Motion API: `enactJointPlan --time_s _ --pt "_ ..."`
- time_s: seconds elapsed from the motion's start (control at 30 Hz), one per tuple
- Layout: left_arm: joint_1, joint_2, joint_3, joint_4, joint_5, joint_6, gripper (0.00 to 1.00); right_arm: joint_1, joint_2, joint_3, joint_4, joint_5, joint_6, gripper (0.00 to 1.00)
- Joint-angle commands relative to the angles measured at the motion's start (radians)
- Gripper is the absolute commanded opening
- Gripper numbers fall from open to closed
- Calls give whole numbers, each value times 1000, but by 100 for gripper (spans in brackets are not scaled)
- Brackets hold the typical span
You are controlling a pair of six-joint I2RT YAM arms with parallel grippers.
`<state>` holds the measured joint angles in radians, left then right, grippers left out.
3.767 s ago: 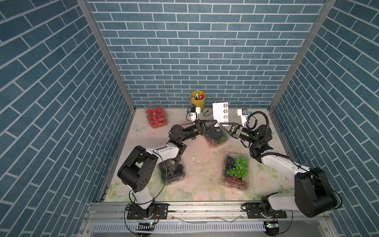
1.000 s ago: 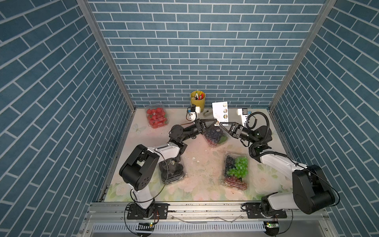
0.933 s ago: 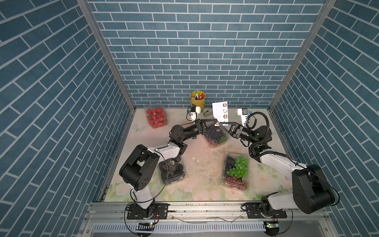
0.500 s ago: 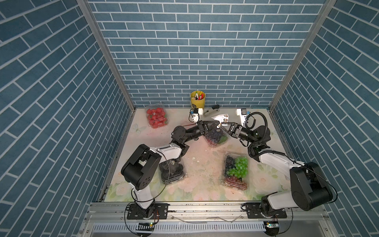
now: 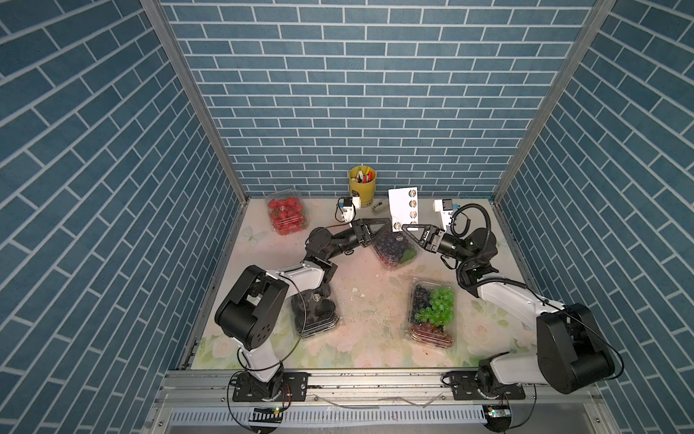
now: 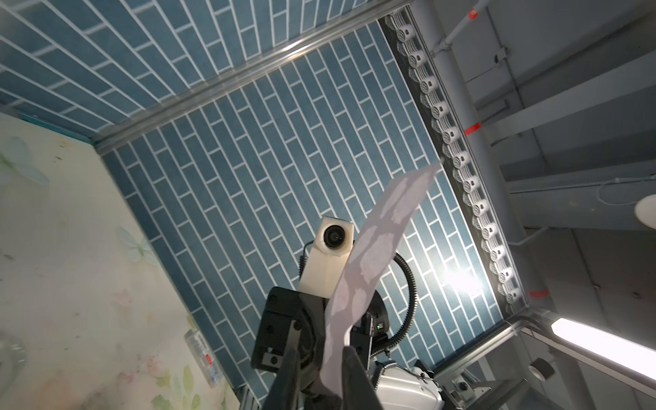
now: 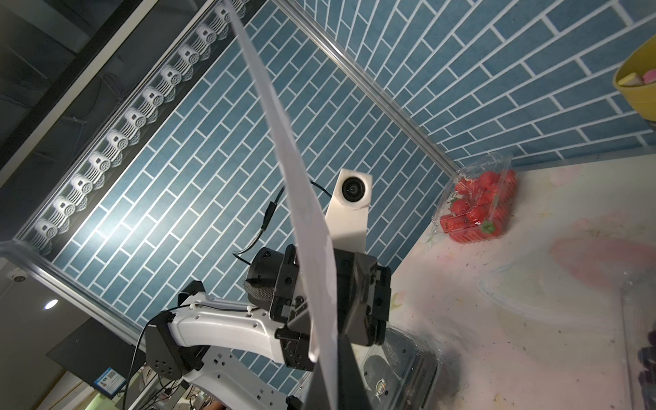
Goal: Label fruit boxes
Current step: Adjust the label sticker, then tear off the label from the label sticker.
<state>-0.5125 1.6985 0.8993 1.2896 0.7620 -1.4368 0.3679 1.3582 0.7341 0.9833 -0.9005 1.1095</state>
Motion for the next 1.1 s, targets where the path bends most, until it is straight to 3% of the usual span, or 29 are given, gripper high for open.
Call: enactJointPlan --time_s 0.0,0.17,0.27,0.37,0.63,0.77,1.07 --pt "32 -109 -29 -173 18 150 29 -2 -66 35 -219 40 -134 0" --pt "20 -307 17 -771 -85 561 36 -1 -114 75 -462 91 -241 0" --pt "-32 -408 101 -1156 -275 838 44 1 -126 115 -630 140 -308 0" --pt "-98 -446 174 -1346 -420 997 51 9 -125 158 -769 192 -356 0" --pt "-251 -377 310 -1554 -616 1180 50 57 -94 239 -967 288 -422 0" --pt "-277 -334 341 -1566 -625 1188 46 76 -89 247 -971 298 -427 0" --pt "-318 -261 404 -1586 -693 1202 48 109 -73 264 -970 302 -428 0"
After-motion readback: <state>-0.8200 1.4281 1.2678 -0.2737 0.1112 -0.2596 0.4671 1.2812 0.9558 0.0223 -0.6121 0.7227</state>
